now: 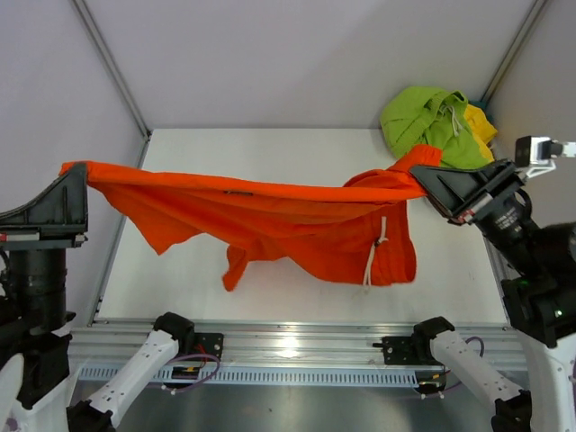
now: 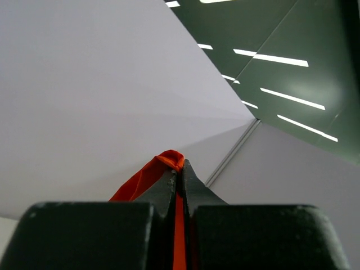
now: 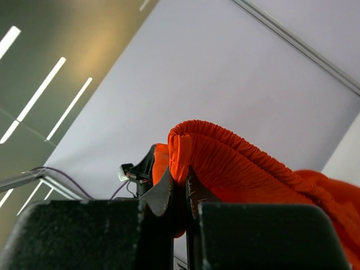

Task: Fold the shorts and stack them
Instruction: Flatten the shorts out

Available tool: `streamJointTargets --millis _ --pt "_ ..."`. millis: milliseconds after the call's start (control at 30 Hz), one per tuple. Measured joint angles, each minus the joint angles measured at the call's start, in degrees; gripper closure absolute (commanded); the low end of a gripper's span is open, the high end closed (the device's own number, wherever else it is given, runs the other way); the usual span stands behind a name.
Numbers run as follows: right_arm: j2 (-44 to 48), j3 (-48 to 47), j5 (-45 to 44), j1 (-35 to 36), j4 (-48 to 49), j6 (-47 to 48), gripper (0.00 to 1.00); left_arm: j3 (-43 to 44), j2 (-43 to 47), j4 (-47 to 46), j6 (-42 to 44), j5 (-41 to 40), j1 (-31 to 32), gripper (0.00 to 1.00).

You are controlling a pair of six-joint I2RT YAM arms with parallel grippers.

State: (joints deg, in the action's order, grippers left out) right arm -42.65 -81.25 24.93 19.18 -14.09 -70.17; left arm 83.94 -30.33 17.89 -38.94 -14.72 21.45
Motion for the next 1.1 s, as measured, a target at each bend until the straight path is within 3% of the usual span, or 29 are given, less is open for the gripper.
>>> streamJointTargets --millis 300,467,567,667,767,1000,1067,1100 --pt "-2.29 -1.25 -3.04 0.09 -0.46 -0.61 1.00 4.55 -5.81 0.81 -0.04 0.22 0.00 1.00" --pt "-17.46 -0.50 -0.66 -2.75 5.16 -3.34 1.00 4.13 -19.43 -1.40 -0.39 -0.48 -1.07 1.00" --pt "-29.07 -2.10 1.11 -4.33 9.79 -5.31 1.00 4.63 -29.22 -2.75 -1.88 2.01 -5.64 1.00" --pt "-42.77 -8.26 2.54 -5.27 11.43 -7.28 1.00 7.87 -40.19 -2.49 -4.07 6.14 -11.61 1.00" --pt "-56.50 -20.44 5.11 -6.27 14.08 -10.62 1.00 16.33 -50.82 -1.11 -5.88 9.84 -16.57 1.00" --pt "-91.89 -67.98 10.58 -10.36 31.19 -25.03 1.00 52.48 -73.22 0.55 -8.83 17.70 -23.87 1.00" --pt "-94.84 -68.00 12.07 -12.57 39.89 -30.23 1.00 51.21 -72.87 -2.16 -9.35 19.34 -24.63 1.00" --pt "-94.68 -63.73 12.68 -13.49 44.26 -32.39 1.00 46.18 -71.04 -5.53 -9.68 19.93 -24.74 1.00"
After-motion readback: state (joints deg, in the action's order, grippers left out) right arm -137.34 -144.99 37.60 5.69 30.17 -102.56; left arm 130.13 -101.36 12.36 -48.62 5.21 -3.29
